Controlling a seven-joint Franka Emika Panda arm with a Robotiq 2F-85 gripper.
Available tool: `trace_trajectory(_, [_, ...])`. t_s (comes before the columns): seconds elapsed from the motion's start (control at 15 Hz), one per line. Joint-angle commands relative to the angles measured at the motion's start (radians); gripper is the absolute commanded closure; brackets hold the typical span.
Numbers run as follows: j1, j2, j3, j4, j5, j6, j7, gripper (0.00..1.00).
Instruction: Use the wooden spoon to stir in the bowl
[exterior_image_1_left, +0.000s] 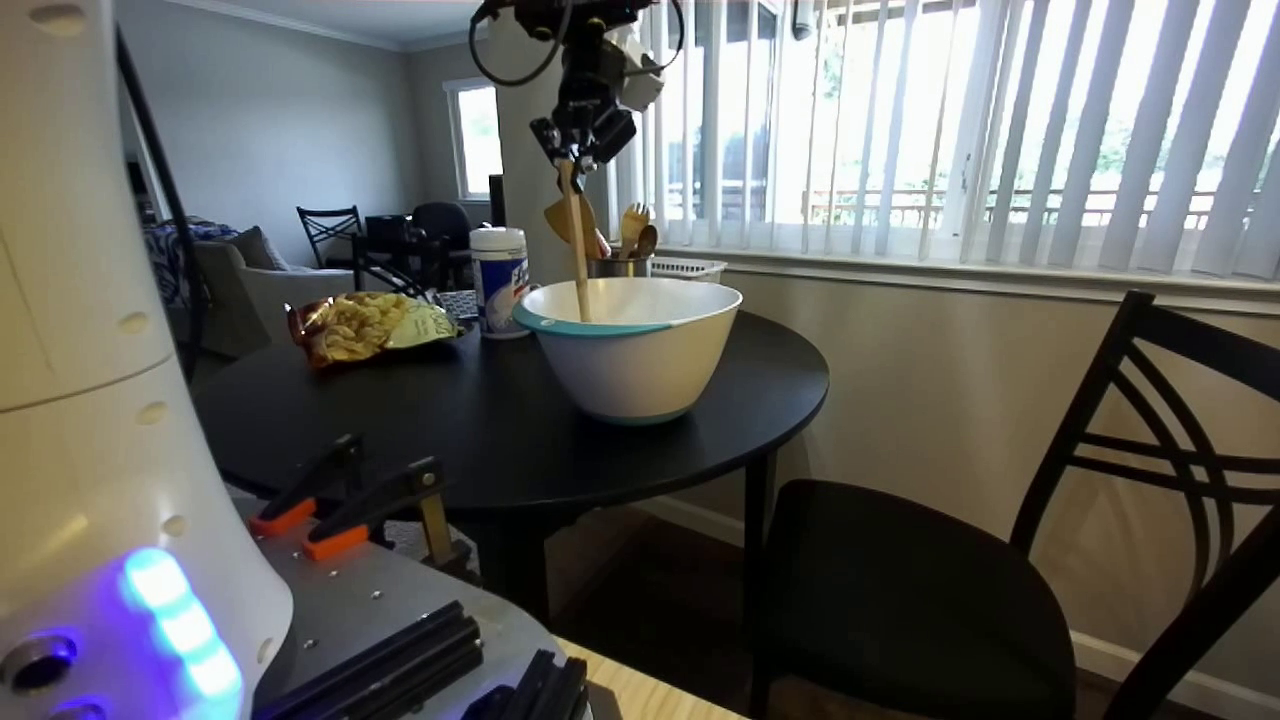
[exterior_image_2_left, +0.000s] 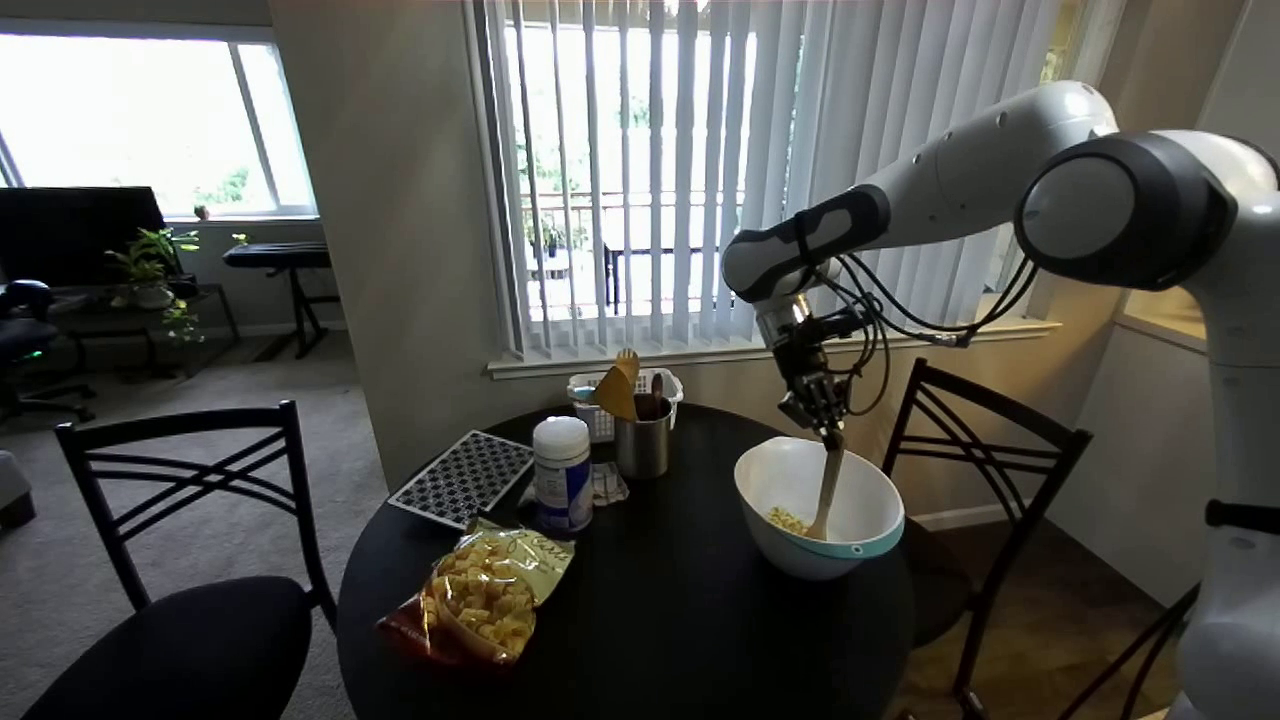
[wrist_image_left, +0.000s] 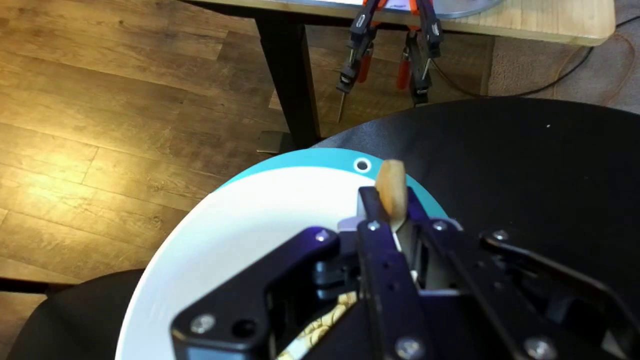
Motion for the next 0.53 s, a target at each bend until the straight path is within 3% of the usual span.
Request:
trace_trajectory(0.0, [0.010,0.047,0.013,0.090,0.011,-0.054,-0.050,0.97])
trace_trajectory(0.47, [0.002,0.076,-0.014,0.227,0.000,-0.018,-0.020,0.97])
